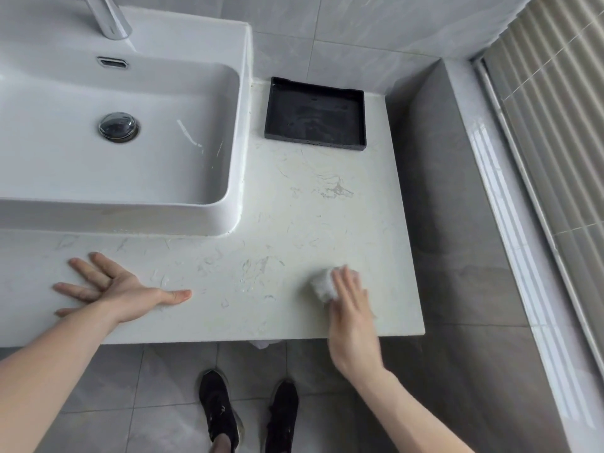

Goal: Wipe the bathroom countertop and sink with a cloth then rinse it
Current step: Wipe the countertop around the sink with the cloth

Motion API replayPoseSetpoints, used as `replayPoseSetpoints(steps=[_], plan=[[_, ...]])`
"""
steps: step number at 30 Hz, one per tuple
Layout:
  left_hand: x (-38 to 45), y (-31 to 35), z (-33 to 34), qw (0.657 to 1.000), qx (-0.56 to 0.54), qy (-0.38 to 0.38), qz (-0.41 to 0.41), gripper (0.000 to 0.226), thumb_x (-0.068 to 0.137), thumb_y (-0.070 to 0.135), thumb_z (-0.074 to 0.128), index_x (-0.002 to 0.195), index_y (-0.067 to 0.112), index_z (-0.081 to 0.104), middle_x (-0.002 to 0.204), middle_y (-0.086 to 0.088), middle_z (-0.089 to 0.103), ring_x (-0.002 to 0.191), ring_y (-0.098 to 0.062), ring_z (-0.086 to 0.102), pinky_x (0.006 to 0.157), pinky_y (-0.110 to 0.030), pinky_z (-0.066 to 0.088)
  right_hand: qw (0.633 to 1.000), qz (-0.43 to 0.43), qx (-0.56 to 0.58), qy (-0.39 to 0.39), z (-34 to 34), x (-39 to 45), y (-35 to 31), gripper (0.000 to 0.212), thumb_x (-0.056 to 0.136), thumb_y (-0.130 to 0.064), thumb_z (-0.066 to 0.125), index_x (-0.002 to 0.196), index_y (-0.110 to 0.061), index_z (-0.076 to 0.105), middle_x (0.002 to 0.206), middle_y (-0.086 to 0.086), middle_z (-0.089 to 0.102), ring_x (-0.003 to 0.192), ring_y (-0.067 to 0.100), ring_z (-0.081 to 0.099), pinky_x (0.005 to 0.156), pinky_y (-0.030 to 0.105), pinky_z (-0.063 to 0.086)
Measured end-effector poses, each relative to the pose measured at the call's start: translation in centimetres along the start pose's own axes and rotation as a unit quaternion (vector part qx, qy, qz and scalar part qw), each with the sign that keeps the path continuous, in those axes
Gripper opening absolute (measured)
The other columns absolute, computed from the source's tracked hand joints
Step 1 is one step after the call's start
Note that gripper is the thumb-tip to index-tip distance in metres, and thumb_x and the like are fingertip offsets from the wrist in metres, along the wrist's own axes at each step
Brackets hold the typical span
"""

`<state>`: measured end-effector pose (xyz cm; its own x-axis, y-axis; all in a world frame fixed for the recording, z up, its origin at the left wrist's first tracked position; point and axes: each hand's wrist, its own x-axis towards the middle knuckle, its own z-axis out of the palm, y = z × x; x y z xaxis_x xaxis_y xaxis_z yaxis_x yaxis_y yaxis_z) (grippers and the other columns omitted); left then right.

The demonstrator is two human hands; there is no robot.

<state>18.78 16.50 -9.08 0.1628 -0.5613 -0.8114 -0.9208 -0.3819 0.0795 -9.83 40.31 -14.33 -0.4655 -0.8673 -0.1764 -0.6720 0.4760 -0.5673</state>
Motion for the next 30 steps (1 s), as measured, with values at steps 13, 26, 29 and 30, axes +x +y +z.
replayPoseSetpoints(steps=[13,26,29,30], plan=[[-0.3,0.0,0.2,1.000,0.000,0.010,0.000,0.193,0.018,0.087,0.083,0.152,0.016,-0.036,0.159,-0.010,-0.046,0.147,-0.048,-0.036,0.119,-0.071,-0.008,0.984,0.014,-0.172,-0.043,-0.2,0.4,3.0,0.062,0.108,-0.053,0.020,0.163,-0.039,-0.006,0.171,-0.014,-0.017,0.155,0.022,-0.028,0.127,0.055,-0.009],[-0.3,-0.1,0.0,1.000,-0.001,0.001,0.001,0.193,0.019,0.088,0.082,0.150,0.016,-0.040,0.157,-0.010,-0.048,0.145,-0.047,-0.038,0.118,-0.070,-0.010,0.978,0.135,-0.161,0.014,-1.5,6.4,4.3,0.070,0.104,-0.053,0.028,0.164,-0.030,0.000,0.173,-0.006,-0.008,0.157,0.035,-0.016,0.122,0.067,-0.004],[-0.4,0.1,0.1,1.000,-0.004,0.006,0.002,0.193,0.018,0.087,0.083,0.151,0.016,-0.038,0.158,-0.010,-0.048,0.146,-0.047,-0.037,0.118,-0.070,-0.011,0.985,0.066,-0.156,-0.019,0.5,7.1,1.0,0.074,0.103,-0.062,0.024,0.164,-0.031,-0.004,0.172,-0.006,-0.015,0.155,0.036,-0.025,0.121,0.067,-0.012],[-0.4,0.1,0.1,1.000,-0.004,0.008,0.002,0.193,0.019,0.086,0.084,0.152,0.016,-0.037,0.158,-0.010,-0.047,0.146,-0.047,-0.037,0.118,-0.070,-0.011,0.986,0.044,-0.157,-0.031,1.3,7.2,-0.3,0.075,0.103,-0.064,0.022,0.164,-0.031,-0.007,0.171,-0.006,-0.017,0.154,0.036,-0.027,0.120,0.067,-0.014]])
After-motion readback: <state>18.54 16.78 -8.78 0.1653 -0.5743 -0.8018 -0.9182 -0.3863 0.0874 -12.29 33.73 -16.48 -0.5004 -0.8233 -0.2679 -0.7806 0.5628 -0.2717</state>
